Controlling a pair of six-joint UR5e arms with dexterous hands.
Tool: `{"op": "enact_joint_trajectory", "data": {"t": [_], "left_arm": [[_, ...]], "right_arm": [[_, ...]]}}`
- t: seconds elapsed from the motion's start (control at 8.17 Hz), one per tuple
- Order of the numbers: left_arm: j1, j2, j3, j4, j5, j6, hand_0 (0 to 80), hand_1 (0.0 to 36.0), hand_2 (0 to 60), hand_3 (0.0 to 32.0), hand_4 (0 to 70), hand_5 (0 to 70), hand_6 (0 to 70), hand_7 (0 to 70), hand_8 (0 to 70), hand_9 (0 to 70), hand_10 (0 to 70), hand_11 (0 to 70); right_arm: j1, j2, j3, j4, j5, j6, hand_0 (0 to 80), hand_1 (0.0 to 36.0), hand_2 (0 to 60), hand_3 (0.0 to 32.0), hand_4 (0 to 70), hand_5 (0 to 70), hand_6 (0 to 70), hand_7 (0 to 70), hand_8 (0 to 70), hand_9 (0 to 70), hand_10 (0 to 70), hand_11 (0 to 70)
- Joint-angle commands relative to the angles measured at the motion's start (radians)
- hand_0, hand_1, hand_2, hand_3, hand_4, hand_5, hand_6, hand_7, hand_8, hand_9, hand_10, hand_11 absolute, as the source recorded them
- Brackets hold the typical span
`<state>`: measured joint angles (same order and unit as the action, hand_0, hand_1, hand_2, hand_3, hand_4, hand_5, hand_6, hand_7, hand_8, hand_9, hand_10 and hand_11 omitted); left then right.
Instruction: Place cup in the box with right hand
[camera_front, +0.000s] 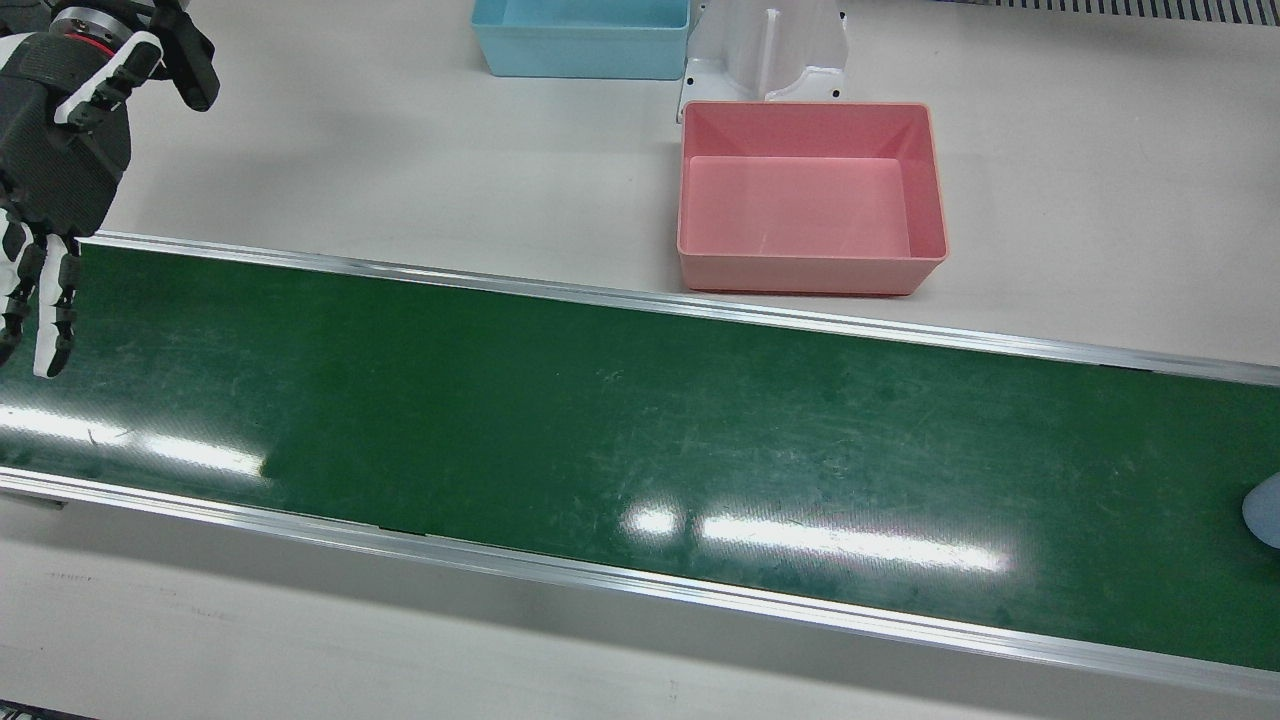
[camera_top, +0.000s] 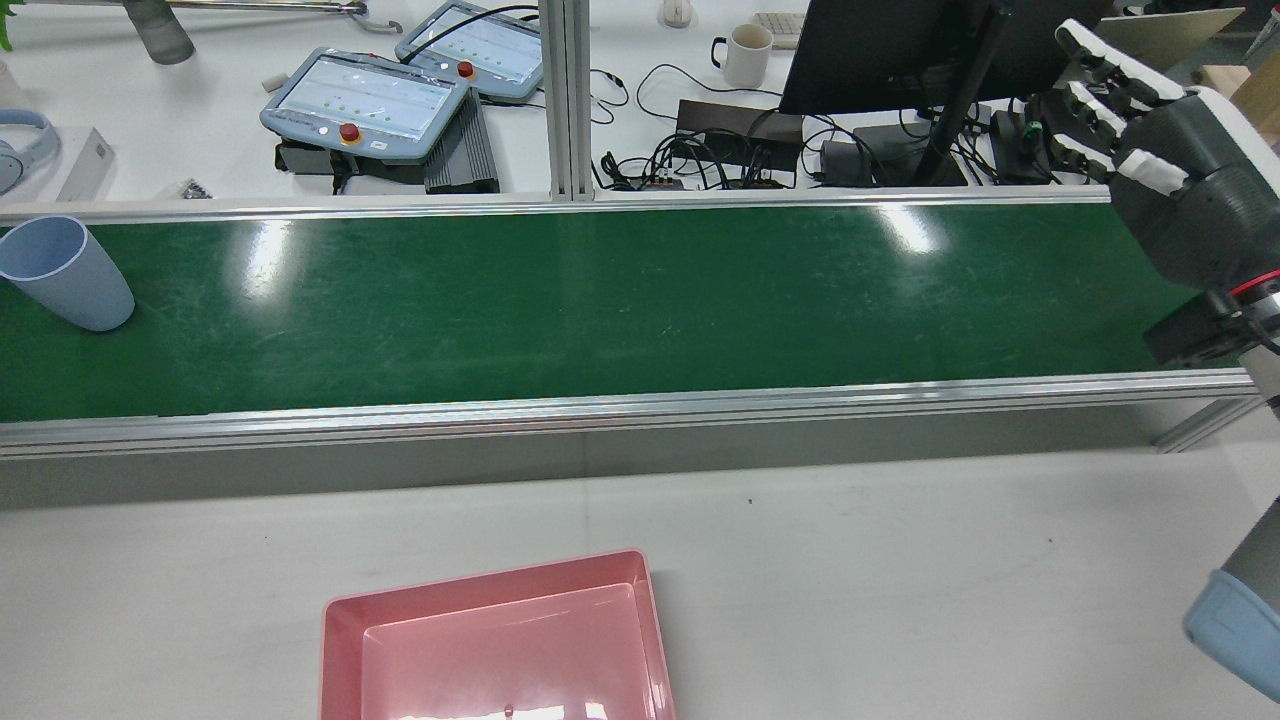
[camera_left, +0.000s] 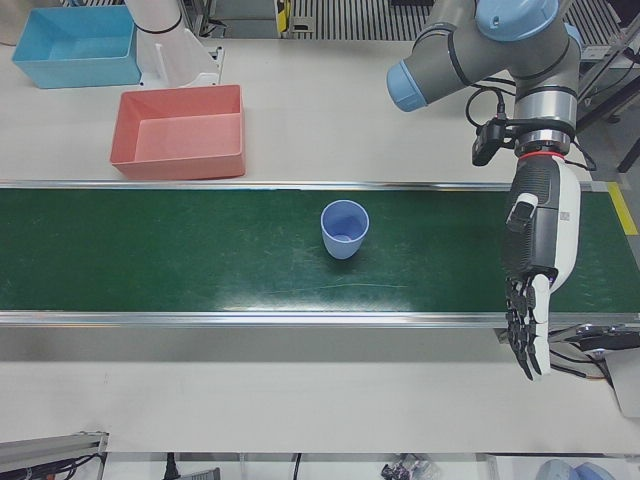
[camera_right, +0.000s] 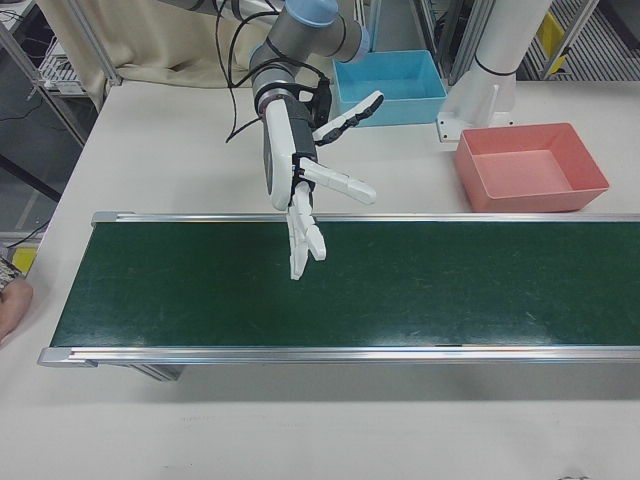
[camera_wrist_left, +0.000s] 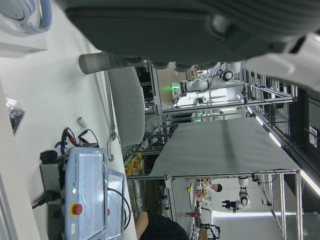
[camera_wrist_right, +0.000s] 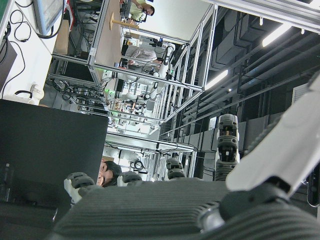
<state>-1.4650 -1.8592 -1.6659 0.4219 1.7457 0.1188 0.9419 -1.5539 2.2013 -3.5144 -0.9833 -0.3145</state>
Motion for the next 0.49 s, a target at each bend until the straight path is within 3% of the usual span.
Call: {"op": "enact_joint_trajectory", "data": {"t": [0.0, 0.37], "left_arm": [[0.000, 0.000, 0.000, 0.000, 0.000, 0.001, 0.0, 0.0, 0.0, 0.0, 0.0, 0.0, 0.0, 0.0, 0.0, 0.0, 0.0, 0.0], [0.000, 0.000, 0.000, 0.000, 0.000, 0.001, 0.0, 0.0, 0.0, 0.0, 0.0, 0.0, 0.0, 0.0, 0.0, 0.0, 0.0, 0.0]], "right_arm": [[0.000, 0.000, 0.000, 0.000, 0.000, 0.000, 38.9, 0.0, 0.0, 32.0, 14.0, 0.4, 0.0, 11.6, 0.0, 0.9, 2.2, 3.3], [0.002, 0.000, 0.000, 0.000, 0.003, 0.003, 41.6, 0.0, 0.0, 32.0, 14.9, 0.9, 0.0, 13.3, 0.0, 1.2, 3.1, 4.8]]}}
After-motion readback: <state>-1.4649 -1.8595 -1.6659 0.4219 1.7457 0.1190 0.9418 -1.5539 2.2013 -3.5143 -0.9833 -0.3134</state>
